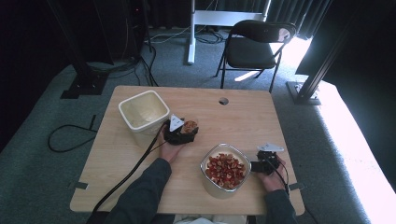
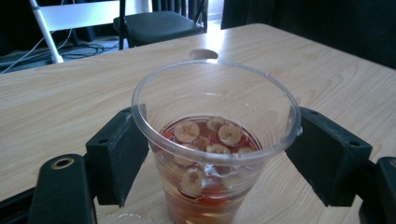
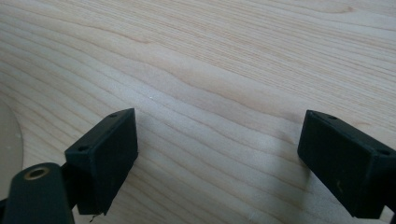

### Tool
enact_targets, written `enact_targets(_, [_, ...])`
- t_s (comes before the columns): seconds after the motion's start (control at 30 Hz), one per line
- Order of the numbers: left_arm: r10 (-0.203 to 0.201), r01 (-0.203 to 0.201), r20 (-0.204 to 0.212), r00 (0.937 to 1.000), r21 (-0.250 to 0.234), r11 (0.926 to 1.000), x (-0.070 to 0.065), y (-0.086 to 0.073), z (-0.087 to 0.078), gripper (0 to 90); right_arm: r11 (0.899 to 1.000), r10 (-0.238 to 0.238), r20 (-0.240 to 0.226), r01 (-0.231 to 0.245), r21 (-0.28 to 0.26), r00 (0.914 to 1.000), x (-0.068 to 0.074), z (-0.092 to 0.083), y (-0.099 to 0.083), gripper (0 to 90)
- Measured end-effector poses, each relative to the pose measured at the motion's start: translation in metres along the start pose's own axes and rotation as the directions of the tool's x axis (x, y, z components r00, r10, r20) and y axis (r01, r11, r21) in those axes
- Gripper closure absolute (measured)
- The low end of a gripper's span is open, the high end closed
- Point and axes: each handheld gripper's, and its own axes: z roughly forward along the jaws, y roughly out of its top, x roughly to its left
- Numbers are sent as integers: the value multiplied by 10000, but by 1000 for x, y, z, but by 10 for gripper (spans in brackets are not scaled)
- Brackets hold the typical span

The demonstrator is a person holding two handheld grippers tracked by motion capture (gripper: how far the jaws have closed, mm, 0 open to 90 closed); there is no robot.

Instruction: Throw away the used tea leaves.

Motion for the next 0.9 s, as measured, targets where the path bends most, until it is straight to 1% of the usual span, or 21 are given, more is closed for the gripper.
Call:
enact_targets(0.27, [147, -147, 72, 9999, 40, 9999, 1, 0, 1, 265, 10000, -19, 0, 19, -5, 10000, 0, 0, 0, 116])
enact_targets(0.43, [278, -278, -56, 9996, 108, 9996, 0, -1, 0, 301, 10000, -7, 1, 7, 2, 10000, 0, 0, 0, 116])
enact_targets(0.6, [392, -390, -51, 9992, 250, 9989, -2, 0, -2, 324, 10000, -21, 0, 21, -4, 10000, 0, 0, 0, 117])
enact_targets(0.77, [559, -567, 216, 9982, 354, 9978, -7, 0, -5, 336, 10000, -3, 0, 3, 1, 10000, 0, 0, 0, 117])
enact_targets(0.9, [796, -816, 494, 9956, 411, 9958, -13, 1, -9, 348, 10000, -23, 0, 23, -3, 10000, 0, 0, 0, 116])
